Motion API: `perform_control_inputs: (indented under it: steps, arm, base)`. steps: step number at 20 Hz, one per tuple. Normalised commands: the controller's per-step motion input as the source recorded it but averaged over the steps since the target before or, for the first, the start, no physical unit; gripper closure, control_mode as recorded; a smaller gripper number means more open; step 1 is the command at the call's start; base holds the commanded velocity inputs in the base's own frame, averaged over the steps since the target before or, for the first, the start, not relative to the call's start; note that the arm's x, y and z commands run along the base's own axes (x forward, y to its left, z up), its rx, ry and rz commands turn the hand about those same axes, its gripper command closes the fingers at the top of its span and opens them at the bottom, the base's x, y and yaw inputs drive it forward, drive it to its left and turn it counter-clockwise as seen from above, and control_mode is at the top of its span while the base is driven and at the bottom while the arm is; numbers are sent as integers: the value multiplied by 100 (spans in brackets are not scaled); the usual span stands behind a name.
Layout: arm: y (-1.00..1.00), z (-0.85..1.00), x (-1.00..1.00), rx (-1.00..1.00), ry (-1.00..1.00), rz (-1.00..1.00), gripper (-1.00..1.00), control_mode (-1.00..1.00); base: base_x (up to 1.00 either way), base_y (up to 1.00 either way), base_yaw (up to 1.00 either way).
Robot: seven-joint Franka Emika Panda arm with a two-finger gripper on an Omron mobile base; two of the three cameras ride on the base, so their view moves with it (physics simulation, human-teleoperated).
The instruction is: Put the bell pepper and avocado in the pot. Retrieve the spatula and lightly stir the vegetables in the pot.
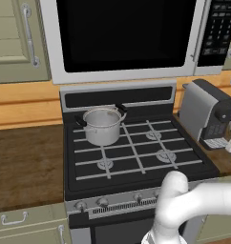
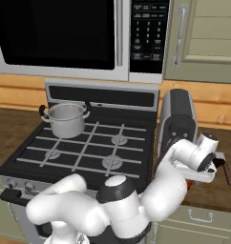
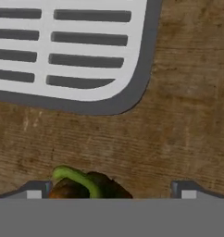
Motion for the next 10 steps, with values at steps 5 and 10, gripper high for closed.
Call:
perform_control_inputs:
  steps: [5, 10]
  arm:
    - [13, -41, -67, 4, 2, 9, -100, -100]
    - [14, -17, -65, 0, -2, 0, 100, -100]
  base:
    - [0, 0, 0]
    - [0, 0, 0]
